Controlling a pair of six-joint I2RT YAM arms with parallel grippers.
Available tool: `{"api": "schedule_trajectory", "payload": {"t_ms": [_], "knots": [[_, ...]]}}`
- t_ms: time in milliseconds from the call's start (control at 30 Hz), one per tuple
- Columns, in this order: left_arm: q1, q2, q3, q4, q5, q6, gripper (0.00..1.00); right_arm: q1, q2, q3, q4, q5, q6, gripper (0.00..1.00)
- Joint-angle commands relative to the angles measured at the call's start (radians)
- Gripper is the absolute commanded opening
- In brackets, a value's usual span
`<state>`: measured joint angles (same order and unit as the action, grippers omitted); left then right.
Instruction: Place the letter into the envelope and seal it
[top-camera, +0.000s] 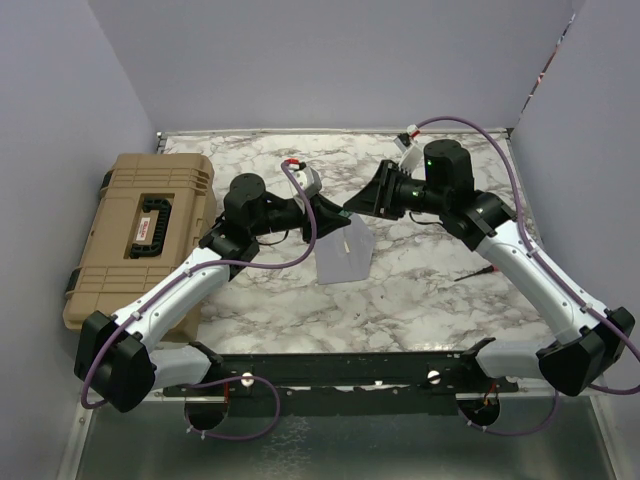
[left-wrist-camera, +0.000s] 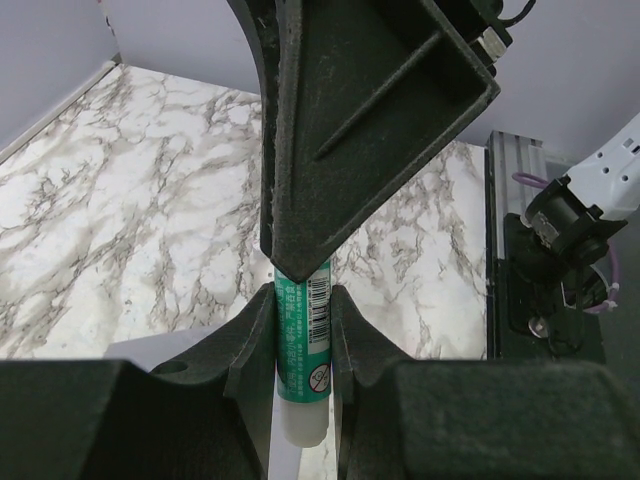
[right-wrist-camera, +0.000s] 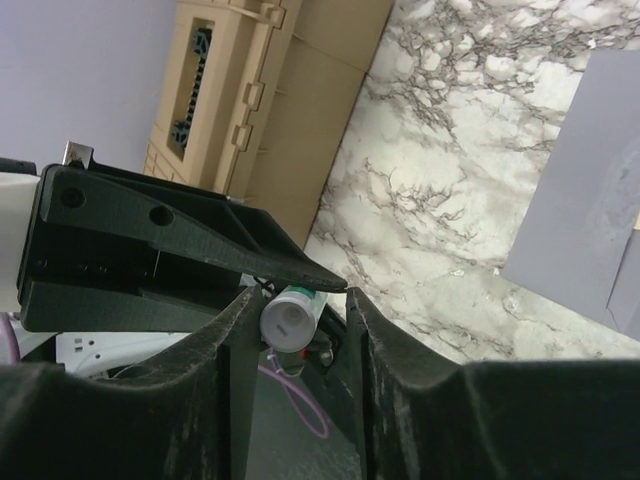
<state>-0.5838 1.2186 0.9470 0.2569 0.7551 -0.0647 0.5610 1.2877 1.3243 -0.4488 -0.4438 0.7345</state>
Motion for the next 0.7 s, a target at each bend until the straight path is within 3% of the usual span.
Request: {"api": "schedule_trajectory", "payload": {"t_ms": [0,100,200,267,300,433,467,500,667], "knots": [[-0.005,-0.005,0.017,0.054,0.041,0.022,0.0,-0.002,0.011,0.007,-0.009,-0.078,-0.014,0.38],[-0.004,0.001,0.018,0.067,0.044,0.026,0.0,-0.002,0.024,0.01,0.007,-0.123,0.001,0.29],[-0.005,0.0,0.021,0.07,0.033,0.035,0.0,-0.001,0.043,0.023,0.015,-0.136,0.017,0.08],[-0.005,-0.005,0.019,0.071,0.018,0.031,0.0,-0.001,0.048,0.043,-0.004,-0.105,0.013,0.01],[-0.005,-0.01,0.016,0.071,-0.007,0.021,0.07,-0.001,0.045,0.047,-0.006,-0.082,0.018,0.0],[-0.005,-0.038,-0.006,0.072,-0.173,-0.087,0.65,-0.001,0.036,0.068,-0.029,0.006,0.017,0.0],[-0.005,-0.045,-0.009,0.069,-0.222,-0.129,0.73,-0.002,0.034,0.07,-0.029,0.024,0.016,0.0],[-0.003,-0.052,-0.009,0.065,-0.249,-0.174,0.78,-0.002,0.03,0.066,-0.016,0.032,0.016,0.0],[-0.004,-0.1,-0.045,0.087,-0.313,-0.394,0.83,-0.003,0.007,0.04,0.069,0.065,0.028,0.0]]}}
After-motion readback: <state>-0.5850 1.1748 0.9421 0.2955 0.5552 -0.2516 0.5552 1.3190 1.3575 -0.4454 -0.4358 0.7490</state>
